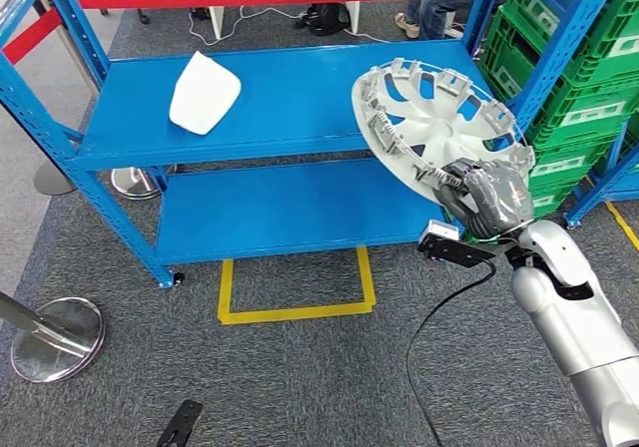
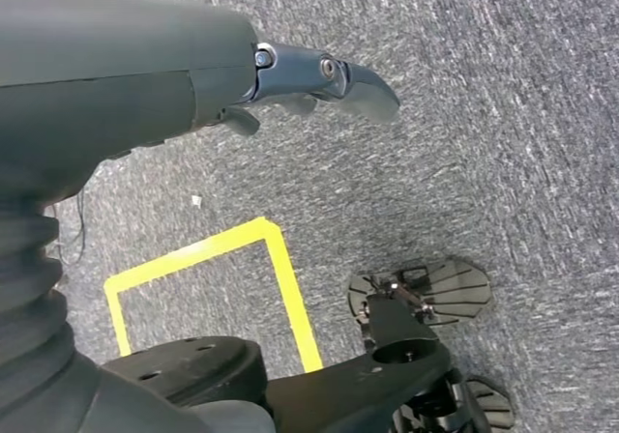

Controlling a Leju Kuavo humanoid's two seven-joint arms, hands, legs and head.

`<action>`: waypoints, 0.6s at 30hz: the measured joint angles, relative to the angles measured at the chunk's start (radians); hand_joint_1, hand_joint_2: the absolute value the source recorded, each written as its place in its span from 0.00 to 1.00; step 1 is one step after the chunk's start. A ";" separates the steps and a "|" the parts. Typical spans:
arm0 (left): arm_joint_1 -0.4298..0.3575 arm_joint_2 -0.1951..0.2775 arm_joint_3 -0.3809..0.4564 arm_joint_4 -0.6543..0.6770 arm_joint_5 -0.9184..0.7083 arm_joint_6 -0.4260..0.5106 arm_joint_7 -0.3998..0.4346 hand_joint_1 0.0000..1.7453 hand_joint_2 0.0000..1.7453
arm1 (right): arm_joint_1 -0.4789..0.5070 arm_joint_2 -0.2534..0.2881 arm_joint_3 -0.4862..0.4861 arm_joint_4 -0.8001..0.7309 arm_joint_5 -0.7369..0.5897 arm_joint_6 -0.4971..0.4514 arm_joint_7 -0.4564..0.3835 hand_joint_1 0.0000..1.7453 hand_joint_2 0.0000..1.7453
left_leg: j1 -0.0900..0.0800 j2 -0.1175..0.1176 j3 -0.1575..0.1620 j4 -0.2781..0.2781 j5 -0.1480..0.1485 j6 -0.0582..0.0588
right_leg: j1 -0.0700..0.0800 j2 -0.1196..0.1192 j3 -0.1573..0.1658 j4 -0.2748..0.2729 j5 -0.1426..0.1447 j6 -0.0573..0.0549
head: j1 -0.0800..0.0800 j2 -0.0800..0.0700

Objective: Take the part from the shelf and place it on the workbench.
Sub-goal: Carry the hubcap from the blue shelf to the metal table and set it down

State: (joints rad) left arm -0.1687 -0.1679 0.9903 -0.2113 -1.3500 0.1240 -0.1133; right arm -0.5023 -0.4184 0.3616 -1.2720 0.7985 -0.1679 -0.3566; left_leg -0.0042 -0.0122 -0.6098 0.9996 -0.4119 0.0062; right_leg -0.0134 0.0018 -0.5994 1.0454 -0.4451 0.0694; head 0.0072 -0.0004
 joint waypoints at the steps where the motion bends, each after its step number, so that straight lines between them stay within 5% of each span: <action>1: 0.000 0.000 0.000 0.000 0.000 0.000 0.000 0.00 1.00 | -0.002 0.000 0.000 0.000 0.000 0.000 0.000 1.00 1.00 | -0.002 0.000 -0.005 0.001 0.004 -0.006 | 0.002 0.001 0.005 -0.014 -0.001 -0.004 | 0.000 0.000; 5: 0.000 0.001 0.000 0.000 0.000 0.000 0.000 0.00 1.00 | -0.004 0.000 0.001 0.000 0.000 0.001 0.001 1.00 1.00 | -0.002 0.001 -0.026 0.023 -0.014 -0.027 | -0.001 0.002 -0.007 -0.017 0.013 -0.030 | -0.002 0.000; 8: -0.001 0.002 0.000 0.000 0.000 0.000 0.000 0.00 1.00 | -0.005 0.000 0.001 0.000 0.000 0.001 0.001 1.00 1.00 | 0.001 0.001 -0.100 0.194 -0.114 -0.042 | -0.003 0.000 -0.020 -0.019 0.023 -0.045 | -0.004 0.000; 10: 0.000 0.002 0.000 0.000 0.000 0.000 0.000 0.00 1.00 | -0.004 0.000 0.002 0.000 0.000 0.001 0.001 1.00 1.00 | 0.002 0.002 -0.135 0.285 -0.144 -0.044 | -0.003 0.000 -0.028 -0.019 0.028 -0.046 | -0.004 0.000; 12: 0.000 0.002 0.000 0.000 0.000 0.000 0.000 0.00 1.00 | -0.003 0.000 0.002 0.000 0.000 0.001 0.001 1.00 1.00 | 0.002 0.002 -0.098 0.232 -0.102 -0.041 | -0.003 0.000 -0.031 -0.019 0.033 -0.043 | -0.004 0.000; 15: -0.002 0.002 0.000 0.000 0.000 0.000 0.000 0.00 1.00 | -0.006 0.000 0.001 0.000 0.000 0.001 0.001 1.00 1.00 | 0.002 0.001 0.006 0.045 -0.030 -0.032 | 0.000 0.001 -0.037 -0.016 0.039 -0.033 | -0.003 0.000; 18: -0.002 0.001 0.000 0.000 0.000 0.000 0.000 0.00 1.00 | -0.009 0.000 0.001 0.000 0.000 0.001 0.001 1.00 1.00 | 0.000 -0.001 0.018 0.003 -0.027 -0.016 | 0.002 0.001 -0.047 -0.019 0.050 -0.016 | -0.002 0.000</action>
State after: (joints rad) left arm -0.1709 -0.1667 0.9901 -0.2113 -1.3500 0.1240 -0.1133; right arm -0.5113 -0.4181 0.3624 -1.2721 0.7990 -0.1668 -0.3552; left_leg -0.0044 -0.0131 -0.5921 1.0027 -0.4392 -0.0097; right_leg -0.0116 0.0033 -0.6468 1.0269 -0.3947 0.0539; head 0.0055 -0.0004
